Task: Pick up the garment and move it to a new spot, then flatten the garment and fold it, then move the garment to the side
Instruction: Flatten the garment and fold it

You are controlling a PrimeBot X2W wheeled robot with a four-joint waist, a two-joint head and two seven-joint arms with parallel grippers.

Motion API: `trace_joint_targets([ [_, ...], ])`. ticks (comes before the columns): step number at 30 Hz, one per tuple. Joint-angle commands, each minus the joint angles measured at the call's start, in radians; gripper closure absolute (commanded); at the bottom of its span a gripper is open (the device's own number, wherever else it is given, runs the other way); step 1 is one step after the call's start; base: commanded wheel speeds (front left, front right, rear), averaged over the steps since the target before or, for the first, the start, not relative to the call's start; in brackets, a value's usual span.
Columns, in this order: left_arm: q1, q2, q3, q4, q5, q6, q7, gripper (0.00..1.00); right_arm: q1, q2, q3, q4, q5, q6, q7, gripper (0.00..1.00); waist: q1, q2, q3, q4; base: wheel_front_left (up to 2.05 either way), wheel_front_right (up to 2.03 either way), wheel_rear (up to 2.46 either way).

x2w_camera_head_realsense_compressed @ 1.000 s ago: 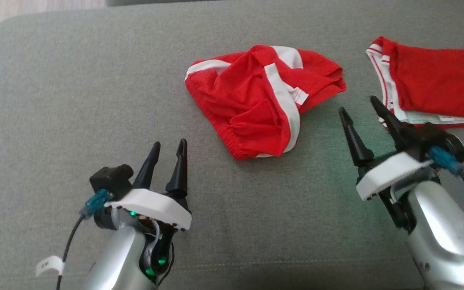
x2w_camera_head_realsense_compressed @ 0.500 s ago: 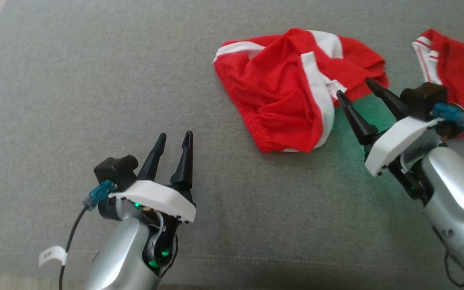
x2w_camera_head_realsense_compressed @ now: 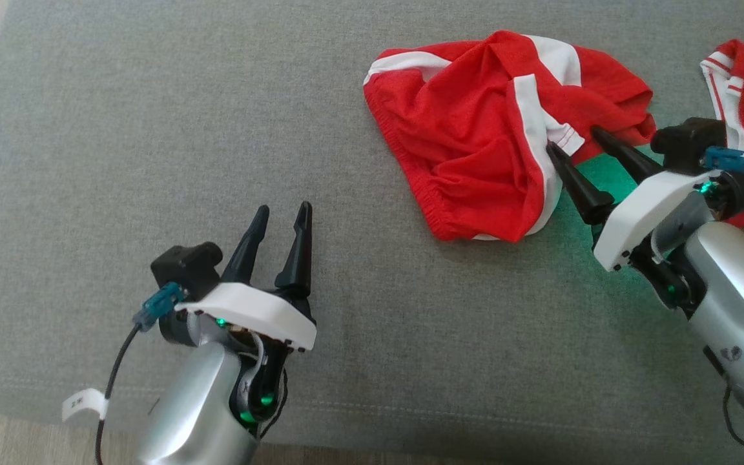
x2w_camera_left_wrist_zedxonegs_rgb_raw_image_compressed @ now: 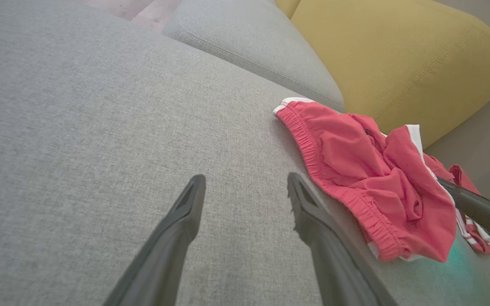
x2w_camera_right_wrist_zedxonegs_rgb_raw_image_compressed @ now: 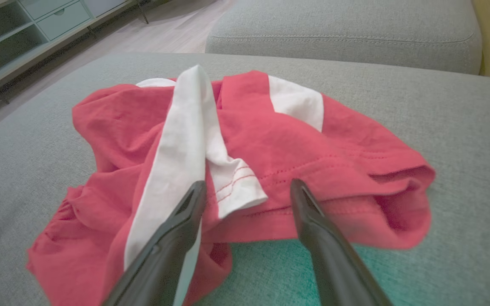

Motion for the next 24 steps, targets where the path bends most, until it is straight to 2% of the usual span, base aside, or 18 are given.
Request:
trace_joint_targets([
  [1,-0.035,0.009,0.03,-0.031,-0.001,0.004,-0.012,0.0,-0.02,-0.021,0.008,-0.017,0.01,0.007,-0.009,0.0,0.0,0.0,0.001,0.0,0.0,0.0,0.0],
  [12,-0.039,0.009,0.029,-0.027,0.0,0.006,-0.012,0.0,-0.056,-0.03,0.075,0.026,0.067,0.007,-0.049,0.0,0.0,0.0,0.004,-0.006,0.0,0.0,0.0],
  [13,-0.039,0.009,0.028,-0.026,0.0,0.006,-0.012,0.0,-0.059,-0.031,0.082,0.027,0.071,0.007,-0.052,0.09,0.0,0.0,0.004,-0.007,0.0,0.0,0.0],
  [14,-0.04,0.009,0.027,-0.026,-0.001,0.005,-0.012,0.0,-0.061,-0.032,0.091,0.027,0.075,0.007,-0.054,0.32,0.0,0.0,0.004,-0.007,0.0,0.0,0.0],
  [15,-0.041,0.009,0.027,-0.025,-0.001,0.005,-0.012,0.0,-0.064,-0.033,0.099,0.027,0.08,0.007,-0.056,0.62,0.0,0.0,0.004,-0.006,0.0,0.0,0.0],
  [16,-0.042,0.009,0.027,-0.025,-0.001,0.005,-0.012,0.0,-0.067,-0.034,0.108,0.026,0.084,0.007,-0.057,0.86,0.0,0.0,0.004,-0.006,0.0,0.0,0.0],
  [17,-0.043,0.009,0.027,-0.024,-0.002,0.005,-0.012,0.0,-0.07,-0.036,0.117,0.026,0.088,0.007,-0.058,1.0,0.0,0.0,0.004,-0.006,0.0,0.0,0.0],
  [24,-0.046,0.009,0.032,-0.021,-0.004,0.006,-0.012,0.0,-0.088,-0.054,0.158,0.037,0.113,0.007,-0.076,1.0,0.0,0.0,0.0,-0.004,0.0,0.0,0.0],
])
